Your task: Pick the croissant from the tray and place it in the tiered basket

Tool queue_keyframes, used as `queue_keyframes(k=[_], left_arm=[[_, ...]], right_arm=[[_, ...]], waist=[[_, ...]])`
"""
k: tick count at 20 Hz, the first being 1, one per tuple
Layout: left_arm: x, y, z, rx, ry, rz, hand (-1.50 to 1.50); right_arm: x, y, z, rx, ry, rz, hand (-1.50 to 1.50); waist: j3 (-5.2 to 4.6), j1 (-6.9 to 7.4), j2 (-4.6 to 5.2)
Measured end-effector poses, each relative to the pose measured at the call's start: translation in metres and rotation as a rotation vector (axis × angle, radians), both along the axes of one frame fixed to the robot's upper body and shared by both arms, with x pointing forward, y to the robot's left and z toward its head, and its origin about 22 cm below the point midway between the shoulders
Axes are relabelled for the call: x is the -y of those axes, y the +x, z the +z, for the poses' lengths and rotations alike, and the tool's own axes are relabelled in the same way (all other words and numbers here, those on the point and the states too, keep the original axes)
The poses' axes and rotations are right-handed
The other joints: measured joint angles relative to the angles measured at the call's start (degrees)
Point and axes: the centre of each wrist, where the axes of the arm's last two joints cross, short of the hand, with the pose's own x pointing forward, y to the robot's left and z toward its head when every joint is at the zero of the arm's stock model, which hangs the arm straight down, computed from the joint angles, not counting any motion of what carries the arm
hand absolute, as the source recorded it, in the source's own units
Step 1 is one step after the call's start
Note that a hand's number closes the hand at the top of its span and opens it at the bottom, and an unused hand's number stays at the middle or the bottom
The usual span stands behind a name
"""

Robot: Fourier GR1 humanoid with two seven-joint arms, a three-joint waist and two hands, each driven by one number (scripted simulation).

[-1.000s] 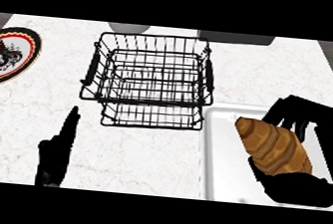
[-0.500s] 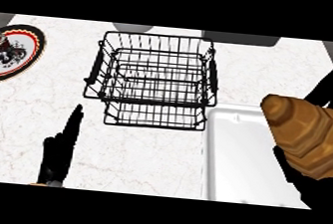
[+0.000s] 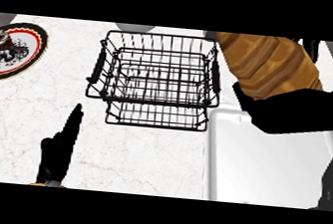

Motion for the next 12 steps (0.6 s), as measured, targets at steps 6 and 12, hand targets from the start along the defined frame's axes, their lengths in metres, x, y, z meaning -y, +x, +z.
queue_keyframes(k=[6,12], left_arm=[[0.007,0.003,0.0,0.003,-0.005,0.0,0.0],[0.0,0.002,0.001,-0.003,-0.002,0.003,0.0]], right_arm=[[-0.03,0.039,-0.003,-0.049,-0.013,0.019,1.5],[-0.059,0.063,-0.028,-0.096,-0.061,0.04,1.5]], waist=[[0.06,0.23,0.12],[0.04,0.17,0.14]])
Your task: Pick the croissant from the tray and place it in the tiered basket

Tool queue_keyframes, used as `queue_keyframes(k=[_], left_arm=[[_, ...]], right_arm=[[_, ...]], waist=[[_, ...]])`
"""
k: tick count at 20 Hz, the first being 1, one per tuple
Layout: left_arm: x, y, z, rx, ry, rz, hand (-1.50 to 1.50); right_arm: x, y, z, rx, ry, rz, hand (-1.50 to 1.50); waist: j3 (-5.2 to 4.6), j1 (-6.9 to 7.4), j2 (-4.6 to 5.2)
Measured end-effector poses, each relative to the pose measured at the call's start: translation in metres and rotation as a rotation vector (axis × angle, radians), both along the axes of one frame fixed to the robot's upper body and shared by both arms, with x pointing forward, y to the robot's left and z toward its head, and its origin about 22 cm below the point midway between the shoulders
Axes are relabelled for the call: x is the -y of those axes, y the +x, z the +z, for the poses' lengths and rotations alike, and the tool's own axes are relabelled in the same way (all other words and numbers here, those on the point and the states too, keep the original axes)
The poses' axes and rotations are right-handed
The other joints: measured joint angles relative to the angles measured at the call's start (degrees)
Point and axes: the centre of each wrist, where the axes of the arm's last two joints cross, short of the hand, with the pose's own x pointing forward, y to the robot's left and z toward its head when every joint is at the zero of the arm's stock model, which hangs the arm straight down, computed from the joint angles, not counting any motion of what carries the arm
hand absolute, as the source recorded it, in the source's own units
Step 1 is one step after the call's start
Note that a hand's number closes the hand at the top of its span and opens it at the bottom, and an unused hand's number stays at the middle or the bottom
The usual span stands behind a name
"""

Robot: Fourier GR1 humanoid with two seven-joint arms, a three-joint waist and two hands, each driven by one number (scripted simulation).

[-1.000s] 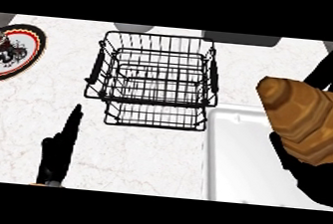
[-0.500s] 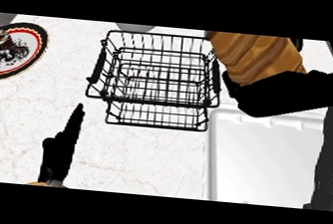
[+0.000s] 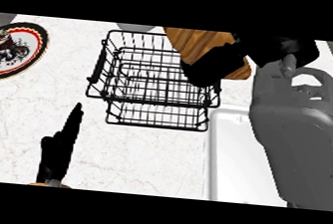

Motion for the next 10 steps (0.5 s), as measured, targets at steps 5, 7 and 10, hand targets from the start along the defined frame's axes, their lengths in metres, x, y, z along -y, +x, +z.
queue_keyframes(k=[5,7,10], left_arm=[[0.007,0.004,0.001,-0.003,0.001,0.005,0.0],[0.004,0.002,-0.002,0.002,0.008,-0.003,0.0],[0.002,0.002,-0.001,0.004,0.007,-0.004,0.0]], right_arm=[[-0.033,0.016,-0.023,-0.015,-0.026,-0.027,1.5],[-0.041,0.023,-0.033,-0.03,-0.02,-0.037,1.5],[-0.043,0.034,-0.053,-0.045,-0.012,-0.037,1.5]], waist=[[0.02,0.01,0.05],[0.03,0.05,0.04],[0.04,0.01,0.03]])
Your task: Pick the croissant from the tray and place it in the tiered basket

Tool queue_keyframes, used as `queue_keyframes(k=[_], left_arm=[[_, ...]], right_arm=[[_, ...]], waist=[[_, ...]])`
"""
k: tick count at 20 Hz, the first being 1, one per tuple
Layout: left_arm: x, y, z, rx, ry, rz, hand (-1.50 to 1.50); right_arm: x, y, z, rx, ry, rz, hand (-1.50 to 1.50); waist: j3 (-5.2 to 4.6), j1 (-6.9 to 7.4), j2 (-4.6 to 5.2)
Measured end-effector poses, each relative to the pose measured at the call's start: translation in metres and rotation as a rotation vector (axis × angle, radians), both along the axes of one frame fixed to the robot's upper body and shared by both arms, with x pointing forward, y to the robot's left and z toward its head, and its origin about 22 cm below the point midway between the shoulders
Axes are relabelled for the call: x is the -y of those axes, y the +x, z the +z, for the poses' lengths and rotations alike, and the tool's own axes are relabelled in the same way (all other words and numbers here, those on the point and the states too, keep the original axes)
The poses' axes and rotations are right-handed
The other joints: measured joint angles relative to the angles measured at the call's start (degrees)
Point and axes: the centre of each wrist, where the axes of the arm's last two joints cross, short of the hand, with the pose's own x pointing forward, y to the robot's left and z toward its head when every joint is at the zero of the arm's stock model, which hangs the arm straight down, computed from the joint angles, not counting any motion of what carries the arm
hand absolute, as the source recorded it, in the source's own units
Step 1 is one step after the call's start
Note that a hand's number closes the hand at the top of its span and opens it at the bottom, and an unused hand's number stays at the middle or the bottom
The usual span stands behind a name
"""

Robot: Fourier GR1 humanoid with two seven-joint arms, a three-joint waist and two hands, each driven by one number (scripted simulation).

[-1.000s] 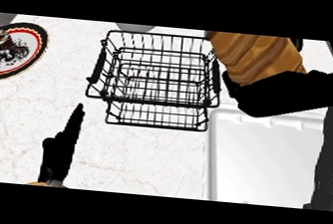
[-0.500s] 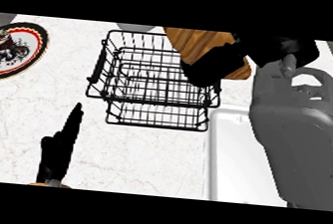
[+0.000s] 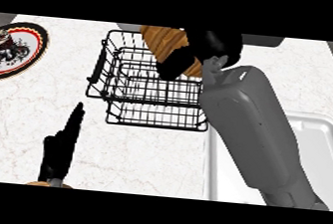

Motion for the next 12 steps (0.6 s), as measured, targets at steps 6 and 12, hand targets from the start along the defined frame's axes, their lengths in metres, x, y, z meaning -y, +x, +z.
queue_keyframes(k=[6,12], left_arm=[[-0.003,0.0,0.003,0.004,0.004,-0.013,0.0],[-0.003,0.002,0.002,-0.003,-0.003,-0.024,0.0]], right_arm=[[0.006,0.015,-0.032,-0.122,0.213,-0.008,-1.5],[0.012,0.027,-0.044,-0.158,0.456,0.007,-1.5]], waist=[[0.0,0.73,0.15],[0.03,0.74,0.2]])
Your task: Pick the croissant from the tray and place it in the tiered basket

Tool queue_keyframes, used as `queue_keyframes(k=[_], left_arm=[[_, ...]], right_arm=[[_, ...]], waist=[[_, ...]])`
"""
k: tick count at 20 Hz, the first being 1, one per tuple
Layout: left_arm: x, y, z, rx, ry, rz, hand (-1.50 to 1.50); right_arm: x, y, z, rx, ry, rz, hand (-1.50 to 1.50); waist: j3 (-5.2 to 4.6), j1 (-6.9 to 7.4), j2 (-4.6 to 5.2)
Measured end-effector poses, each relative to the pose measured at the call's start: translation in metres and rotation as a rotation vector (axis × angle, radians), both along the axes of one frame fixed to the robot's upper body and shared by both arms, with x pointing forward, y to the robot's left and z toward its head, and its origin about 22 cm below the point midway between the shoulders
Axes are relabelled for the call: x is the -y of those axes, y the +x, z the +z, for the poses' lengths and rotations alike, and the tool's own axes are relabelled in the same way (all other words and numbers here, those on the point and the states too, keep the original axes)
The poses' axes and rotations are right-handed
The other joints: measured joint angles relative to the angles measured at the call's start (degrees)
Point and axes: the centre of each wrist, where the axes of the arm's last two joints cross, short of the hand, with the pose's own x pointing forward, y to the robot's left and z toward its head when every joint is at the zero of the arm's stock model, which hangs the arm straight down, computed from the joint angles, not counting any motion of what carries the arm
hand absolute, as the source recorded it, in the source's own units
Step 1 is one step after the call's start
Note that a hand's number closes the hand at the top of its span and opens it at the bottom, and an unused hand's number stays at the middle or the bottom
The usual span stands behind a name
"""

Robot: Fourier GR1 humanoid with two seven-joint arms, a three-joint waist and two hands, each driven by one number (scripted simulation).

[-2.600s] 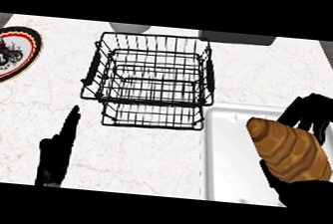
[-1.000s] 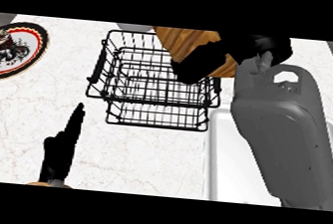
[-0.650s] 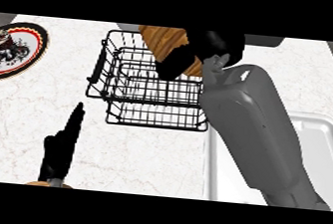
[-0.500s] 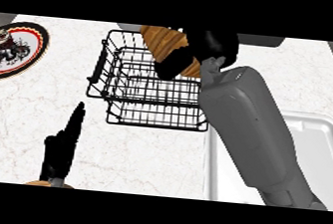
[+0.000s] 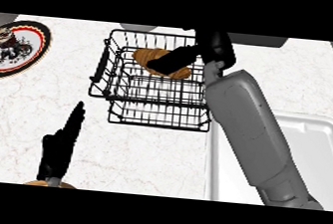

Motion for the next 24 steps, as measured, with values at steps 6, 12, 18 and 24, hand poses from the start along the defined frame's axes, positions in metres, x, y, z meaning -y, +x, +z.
queue_keyframes(k=[6,12,18,24], left_arm=[[0.0,0.0,-0.002,0.001,0.003,0.017,0.0],[-0.005,-0.004,0.001,-0.017,0.004,0.039,0.0],[-0.006,-0.006,-0.001,-0.021,0.004,0.055,0.0],[-0.007,-0.01,-0.004,-0.001,-0.001,0.061,0.0]], right_arm=[[0.008,0.004,0.012,0.086,0.202,-0.06,-1.5],[0.063,0.008,0.037,0.194,0.287,-0.288,-1.5],[0.163,-0.007,0.055,0.197,0.342,-0.443,-1.5],[0.277,-0.047,0.056,0.189,0.359,-0.485,-1.5]], waist=[[0.02,-0.56,-0.16],[-0.02,-1.76,-0.48],[0.03,-2.66,-0.62],[0.1,-3.13,-0.65]])
